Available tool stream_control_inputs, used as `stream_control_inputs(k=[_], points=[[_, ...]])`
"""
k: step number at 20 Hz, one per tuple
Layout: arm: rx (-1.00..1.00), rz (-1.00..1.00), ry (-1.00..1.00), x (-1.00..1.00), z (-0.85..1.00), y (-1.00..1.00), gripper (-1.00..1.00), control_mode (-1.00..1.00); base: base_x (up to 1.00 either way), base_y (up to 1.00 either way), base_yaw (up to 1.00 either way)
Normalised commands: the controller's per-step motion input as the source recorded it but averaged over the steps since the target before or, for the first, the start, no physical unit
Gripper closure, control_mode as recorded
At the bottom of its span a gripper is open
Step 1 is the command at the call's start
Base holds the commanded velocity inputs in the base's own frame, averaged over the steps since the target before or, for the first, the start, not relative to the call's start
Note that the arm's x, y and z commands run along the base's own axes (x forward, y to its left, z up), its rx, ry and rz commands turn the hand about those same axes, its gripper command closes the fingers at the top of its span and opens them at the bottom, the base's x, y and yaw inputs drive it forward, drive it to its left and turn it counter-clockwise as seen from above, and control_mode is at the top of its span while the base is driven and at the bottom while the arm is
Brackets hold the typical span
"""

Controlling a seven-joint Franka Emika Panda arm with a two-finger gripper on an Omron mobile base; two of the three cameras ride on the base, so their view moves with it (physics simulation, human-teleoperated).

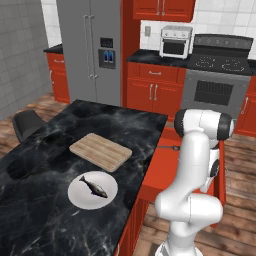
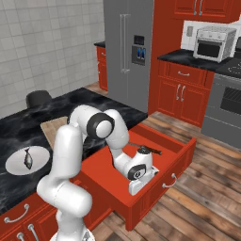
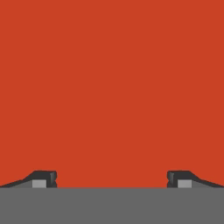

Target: Pick up the knife from the drawer and place it on the cutting board. Then place the meat from the plate to the cutting board.

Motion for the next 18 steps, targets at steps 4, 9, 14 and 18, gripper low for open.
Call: stream_control_inputs(k=[4, 9, 14, 18], points=[[0.01, 0.00, 0.00, -0.25, 0.00, -0.50, -1.00, -1.00, 0.00, 0.00, 0.00], [0.01, 0.00, 0.00, -0.08, 0.02, -0.41, -1.00, -1.00, 0.00, 0.00, 0.00], [0.00, 0.00, -0.01, 0.00, 0.24, -0.21, -1.00, -1.00, 0.00, 0.00, 0.00], [0.00, 0.00, -0.08, 0.14, 0.50, -0.02, -1.00, -1.00, 0.00, 0.00, 0.00]])
